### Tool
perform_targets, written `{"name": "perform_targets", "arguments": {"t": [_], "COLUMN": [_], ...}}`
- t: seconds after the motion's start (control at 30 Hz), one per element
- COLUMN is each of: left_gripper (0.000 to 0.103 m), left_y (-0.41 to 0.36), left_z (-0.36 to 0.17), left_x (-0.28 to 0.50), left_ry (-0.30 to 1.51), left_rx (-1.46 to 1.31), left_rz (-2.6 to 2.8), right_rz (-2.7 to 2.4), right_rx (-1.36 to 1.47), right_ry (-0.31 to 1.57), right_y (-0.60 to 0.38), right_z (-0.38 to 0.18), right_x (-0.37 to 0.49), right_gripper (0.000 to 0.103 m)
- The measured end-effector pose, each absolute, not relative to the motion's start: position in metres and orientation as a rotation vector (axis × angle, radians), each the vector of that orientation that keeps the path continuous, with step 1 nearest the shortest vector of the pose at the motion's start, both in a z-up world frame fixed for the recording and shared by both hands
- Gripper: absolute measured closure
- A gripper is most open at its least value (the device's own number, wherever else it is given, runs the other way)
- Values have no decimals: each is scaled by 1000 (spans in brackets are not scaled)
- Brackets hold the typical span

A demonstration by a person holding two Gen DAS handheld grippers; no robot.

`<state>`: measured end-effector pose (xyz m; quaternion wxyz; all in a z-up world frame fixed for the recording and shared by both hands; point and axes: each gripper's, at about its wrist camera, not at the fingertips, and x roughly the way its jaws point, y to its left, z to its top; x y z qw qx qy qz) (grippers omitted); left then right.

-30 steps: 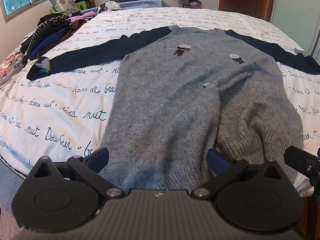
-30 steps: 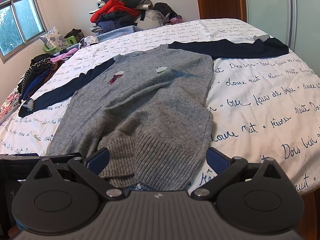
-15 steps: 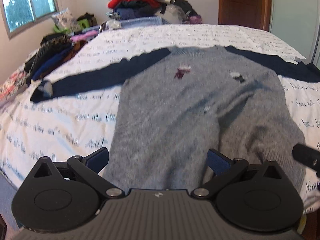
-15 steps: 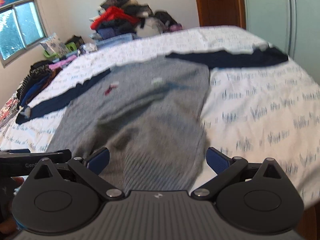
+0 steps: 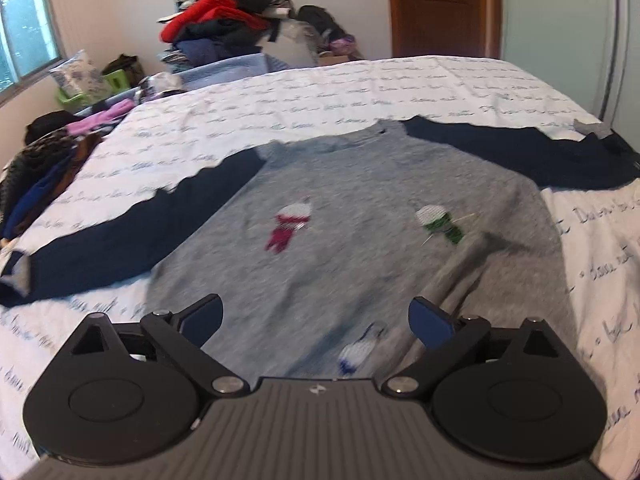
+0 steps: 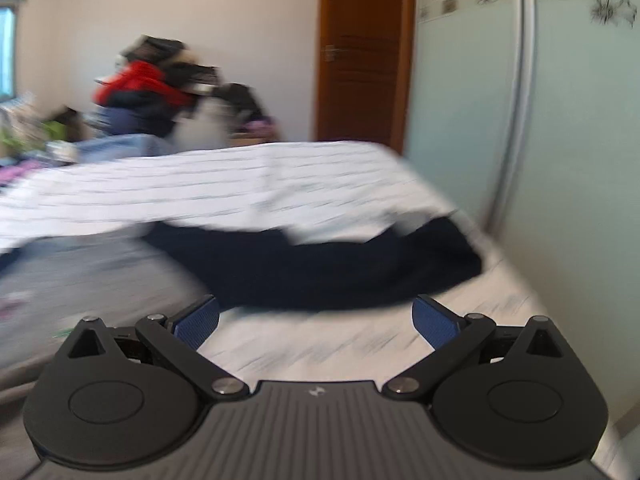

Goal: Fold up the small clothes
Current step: 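Grasp the grey cuff of a navy sleeve with the right tool, then carry the held sleeve across the sweater body toward the other sleeve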

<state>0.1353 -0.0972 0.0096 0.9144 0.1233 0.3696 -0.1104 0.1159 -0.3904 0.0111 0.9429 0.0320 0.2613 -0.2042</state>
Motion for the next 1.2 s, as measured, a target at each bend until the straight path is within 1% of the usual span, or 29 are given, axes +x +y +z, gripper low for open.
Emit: {"name": "perform_targets", "arguments": {"t": [0.07,0.2,0.37,0.4,0.43,0.47,0.5,0.53,0.57,0.63,0.67,0.73,0.8,0.83,0.93,1.0,1.2], "left_gripper": [6,6,5,5,5,5,5,5,5,5,5,5,5,5,5,5,6], "left_y": [-106,-121,-132,-133,-132,-131,-131,-130,-130,-129,-128,-127,-126,-125,-124,-123,-116], "left_z": [10,7,-2,-4,-6,-9,-11,-13,-15,-18,-19,-19,-19,-19,-21,-21,-18], "left_x": [146,167,190,194,198,201,204,207,210,214,215,217,219,221,224,225,228], "left_ry": [755,757,774,783,795,806,813,822,831,836,832,827,841,850,863,865,857], "left_rx": [242,236,272,274,268,257,249,243,241,236,235,238,226,216,209,199,169], "left_rz": [-239,-259,-243,-243,-246,-247,-242,-235,-230,-217,-207,-195,-204,-213,-203,-207,-197], "right_rz": [-453,-464,-467,-448,-416,-387,-371,-358,-349,-355,-351,-341,-341,-344,-382,-405,-513], "right_rx": [81,220,308,342,380,414,442,454,448,414,405,399,403,399,385,376,293], "right_ry": [554,590,653,643,635,633,638,650,668,695,699,688,685,687,683,674,638], "right_y": [-429,-505,-559,-568,-576,-582,-586,-590,-591,-589,-588,-588,-588,-588,-587,-587,-575], "right_z": [8,4,-12,-14,-16,-18,-20,-21,-24,-25,-26,-27,-27,-28,-30,-29,-24], "right_x": [140,178,212,216,219,222,227,233,239,247,250,255,257,259,262,262,261], "right_gripper": [0,0,0,5,16,21,30,35,37,50,53,67,74,81,91,95,97]}}
